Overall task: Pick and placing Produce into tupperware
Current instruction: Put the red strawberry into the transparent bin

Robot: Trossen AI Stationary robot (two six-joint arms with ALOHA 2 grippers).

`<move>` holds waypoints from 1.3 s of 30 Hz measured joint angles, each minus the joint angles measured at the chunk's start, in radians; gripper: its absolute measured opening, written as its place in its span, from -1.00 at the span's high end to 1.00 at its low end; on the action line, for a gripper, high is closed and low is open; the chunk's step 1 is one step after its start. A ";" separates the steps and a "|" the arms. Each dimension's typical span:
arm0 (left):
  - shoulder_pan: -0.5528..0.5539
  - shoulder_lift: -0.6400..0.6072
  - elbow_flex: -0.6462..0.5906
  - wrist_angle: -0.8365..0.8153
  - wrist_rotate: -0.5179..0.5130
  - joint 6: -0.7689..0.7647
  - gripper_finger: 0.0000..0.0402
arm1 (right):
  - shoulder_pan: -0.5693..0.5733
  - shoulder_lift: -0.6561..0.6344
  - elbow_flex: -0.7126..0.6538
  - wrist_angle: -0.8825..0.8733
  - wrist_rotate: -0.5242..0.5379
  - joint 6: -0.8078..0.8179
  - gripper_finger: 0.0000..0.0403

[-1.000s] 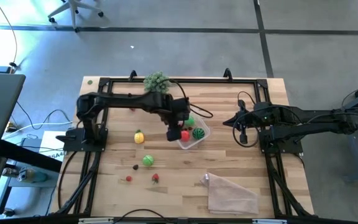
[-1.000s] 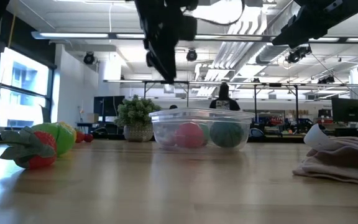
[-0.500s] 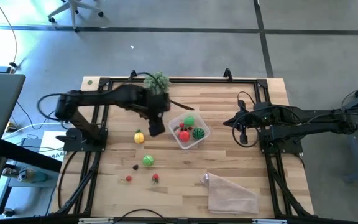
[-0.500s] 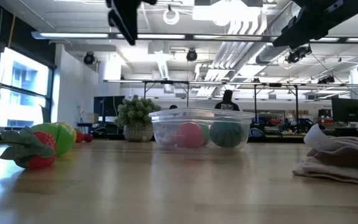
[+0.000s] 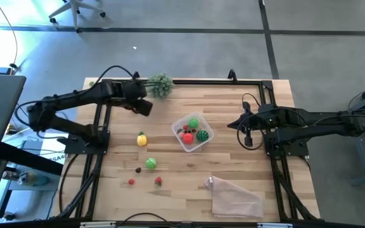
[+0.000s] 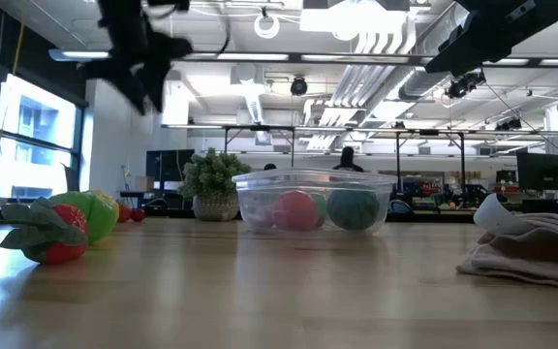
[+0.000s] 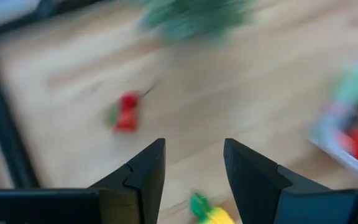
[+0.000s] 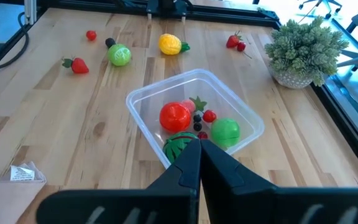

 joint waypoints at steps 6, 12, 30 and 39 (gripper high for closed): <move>0.151 -0.018 -0.184 -0.001 0.092 -0.133 0.23 | 0.000 0.000 0.000 0.000 0.000 0.000 1.00; 0.284 0.006 -0.260 0.127 0.115 -0.138 0.23 | 0.000 0.000 0.000 0.000 0.000 0.000 1.00; 0.337 0.138 -0.314 0.247 0.131 -0.130 0.23 | 0.000 0.000 0.000 0.000 0.000 0.000 1.00; 0.337 0.214 -0.314 0.295 0.164 -0.127 0.23 | 0.000 0.000 0.000 0.000 0.000 0.000 1.00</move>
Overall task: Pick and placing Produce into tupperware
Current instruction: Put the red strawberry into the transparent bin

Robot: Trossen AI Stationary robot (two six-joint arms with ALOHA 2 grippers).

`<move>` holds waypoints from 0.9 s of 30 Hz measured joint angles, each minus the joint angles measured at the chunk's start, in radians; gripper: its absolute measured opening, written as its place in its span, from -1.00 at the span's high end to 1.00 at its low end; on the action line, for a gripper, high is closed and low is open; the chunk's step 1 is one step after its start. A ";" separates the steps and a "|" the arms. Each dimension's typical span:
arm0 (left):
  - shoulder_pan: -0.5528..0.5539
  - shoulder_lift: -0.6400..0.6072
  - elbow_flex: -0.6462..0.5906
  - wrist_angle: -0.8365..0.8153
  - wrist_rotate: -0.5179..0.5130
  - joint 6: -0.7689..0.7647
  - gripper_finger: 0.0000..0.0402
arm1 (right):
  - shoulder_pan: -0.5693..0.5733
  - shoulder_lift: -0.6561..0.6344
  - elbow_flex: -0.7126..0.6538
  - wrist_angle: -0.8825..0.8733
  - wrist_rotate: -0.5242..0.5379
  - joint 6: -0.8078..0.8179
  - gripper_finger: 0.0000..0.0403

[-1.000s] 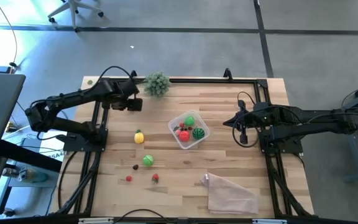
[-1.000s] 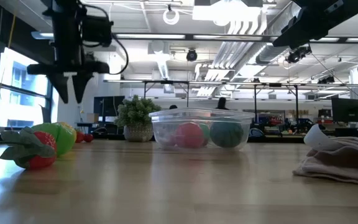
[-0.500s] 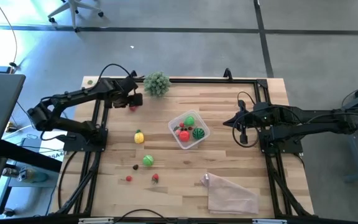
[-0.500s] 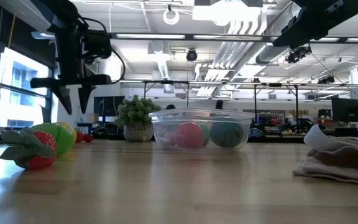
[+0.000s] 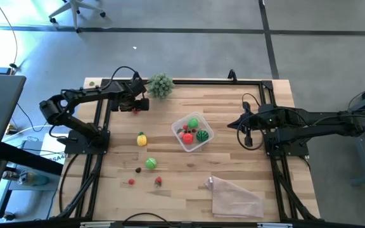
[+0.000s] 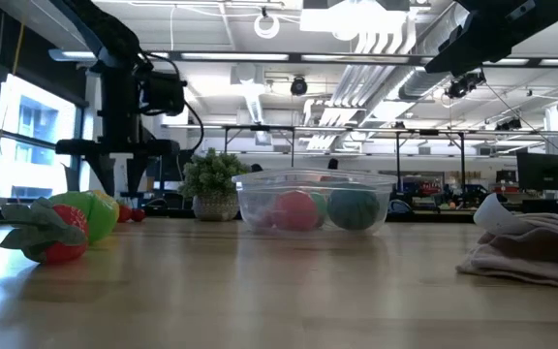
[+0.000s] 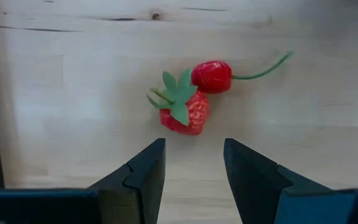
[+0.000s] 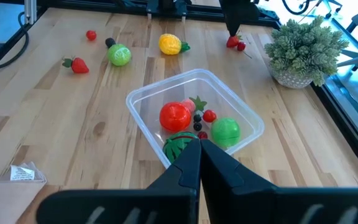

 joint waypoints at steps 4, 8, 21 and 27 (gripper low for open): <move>0.001 0.024 0.000 -0.001 -0.019 0.001 0.23 | 0.000 0.000 0.000 0.000 0.000 0.000 1.00; 0.001 0.046 0.000 0.006 -0.028 0.001 0.23 | 0.000 0.000 0.000 0.000 0.000 0.000 1.00; 0.001 0.134 0.000 0.054 -0.032 0.008 0.23 | 0.000 0.000 0.000 0.000 0.000 0.000 1.00; 0.001 0.135 0.000 0.060 -0.045 0.029 0.14 | 0.000 0.000 0.000 0.000 0.000 0.000 1.00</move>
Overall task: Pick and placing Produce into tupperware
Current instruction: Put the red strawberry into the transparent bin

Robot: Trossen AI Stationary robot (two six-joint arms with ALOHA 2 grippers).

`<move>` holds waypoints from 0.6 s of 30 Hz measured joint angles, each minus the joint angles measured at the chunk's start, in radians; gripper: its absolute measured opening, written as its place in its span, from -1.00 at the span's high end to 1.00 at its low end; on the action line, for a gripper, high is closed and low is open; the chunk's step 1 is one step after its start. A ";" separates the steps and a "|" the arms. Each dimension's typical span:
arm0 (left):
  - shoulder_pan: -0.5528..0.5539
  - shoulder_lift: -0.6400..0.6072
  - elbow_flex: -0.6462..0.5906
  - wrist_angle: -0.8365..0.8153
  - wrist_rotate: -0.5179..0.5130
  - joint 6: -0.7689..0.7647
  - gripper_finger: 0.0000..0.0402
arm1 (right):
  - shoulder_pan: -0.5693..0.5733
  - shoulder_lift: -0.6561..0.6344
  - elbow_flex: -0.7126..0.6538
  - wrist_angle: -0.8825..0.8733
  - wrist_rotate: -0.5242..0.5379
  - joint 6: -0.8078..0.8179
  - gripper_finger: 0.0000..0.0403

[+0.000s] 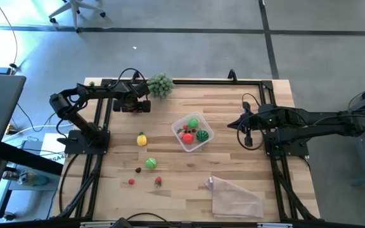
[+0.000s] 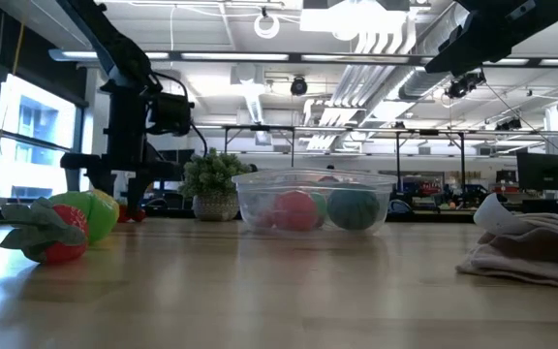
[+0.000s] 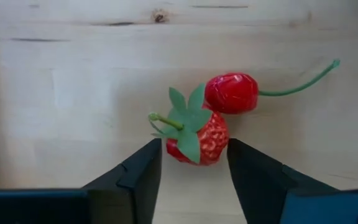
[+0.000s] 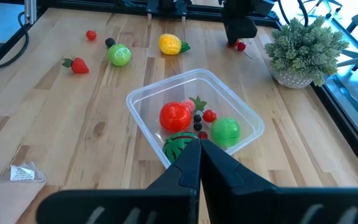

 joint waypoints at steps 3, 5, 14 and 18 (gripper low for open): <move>0.000 0.000 0.000 0.002 -0.015 0.002 0.00 | 0.000 0.000 0.000 0.000 0.000 0.000 1.00; 0.000 0.000 0.000 0.010 -0.037 0.001 -0.08 | 0.000 0.000 0.000 0.000 0.000 0.000 1.00; 0.000 0.000 0.000 0.052 -0.039 0.034 -0.20 | 0.000 0.000 0.000 0.000 0.000 0.000 1.00; 0.000 0.000 0.000 0.050 -0.038 0.052 -0.15 | 0.000 0.000 0.000 0.000 0.000 0.000 1.00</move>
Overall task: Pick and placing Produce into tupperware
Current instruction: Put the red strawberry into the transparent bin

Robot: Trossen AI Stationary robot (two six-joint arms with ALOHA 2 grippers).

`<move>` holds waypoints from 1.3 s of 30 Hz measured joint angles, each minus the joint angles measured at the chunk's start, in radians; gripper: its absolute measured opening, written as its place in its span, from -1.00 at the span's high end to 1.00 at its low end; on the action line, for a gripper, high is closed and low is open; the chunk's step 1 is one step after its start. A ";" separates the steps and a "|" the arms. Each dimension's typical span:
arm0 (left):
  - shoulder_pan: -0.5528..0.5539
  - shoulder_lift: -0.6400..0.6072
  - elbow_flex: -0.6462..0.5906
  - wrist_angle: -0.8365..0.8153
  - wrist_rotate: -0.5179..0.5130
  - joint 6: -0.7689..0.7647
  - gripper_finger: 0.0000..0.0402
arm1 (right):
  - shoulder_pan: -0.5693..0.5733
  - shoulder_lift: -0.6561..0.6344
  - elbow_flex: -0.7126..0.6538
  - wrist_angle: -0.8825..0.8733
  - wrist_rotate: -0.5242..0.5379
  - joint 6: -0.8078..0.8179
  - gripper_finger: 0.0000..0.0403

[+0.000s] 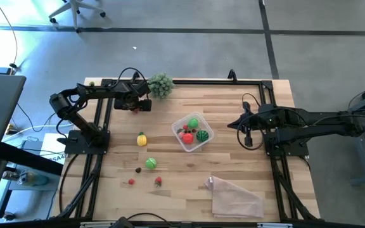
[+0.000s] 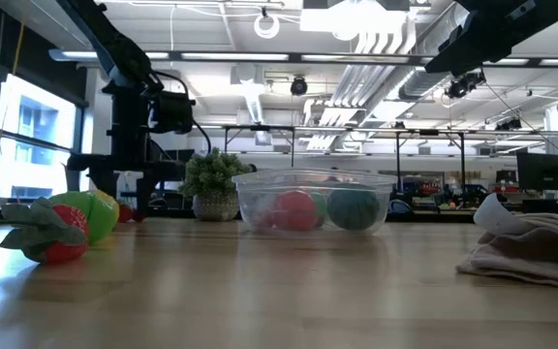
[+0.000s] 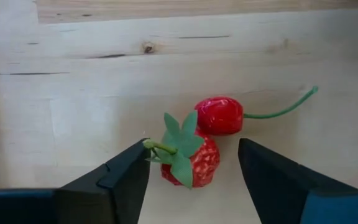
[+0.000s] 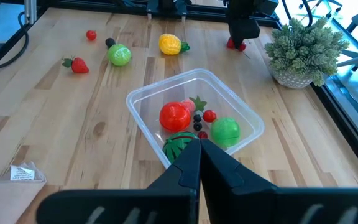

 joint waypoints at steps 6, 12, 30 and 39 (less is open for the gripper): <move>-0.001 0.000 0.000 -0.008 0.001 0.002 -0.07 | 0.000 0.000 0.000 0.000 0.000 0.000 1.00; -0.001 0.000 -0.011 -0.005 0.006 0.000 -0.04 | 0.000 0.000 0.000 0.000 0.000 0.000 1.00; 0.001 -0.001 -0.054 0.071 -0.015 0.002 -0.04 | 0.000 0.000 0.000 0.000 0.000 0.000 1.00; -0.001 0.000 -0.054 0.071 -0.015 0.000 -0.04 | 0.000 0.000 0.000 0.000 0.000 0.000 1.00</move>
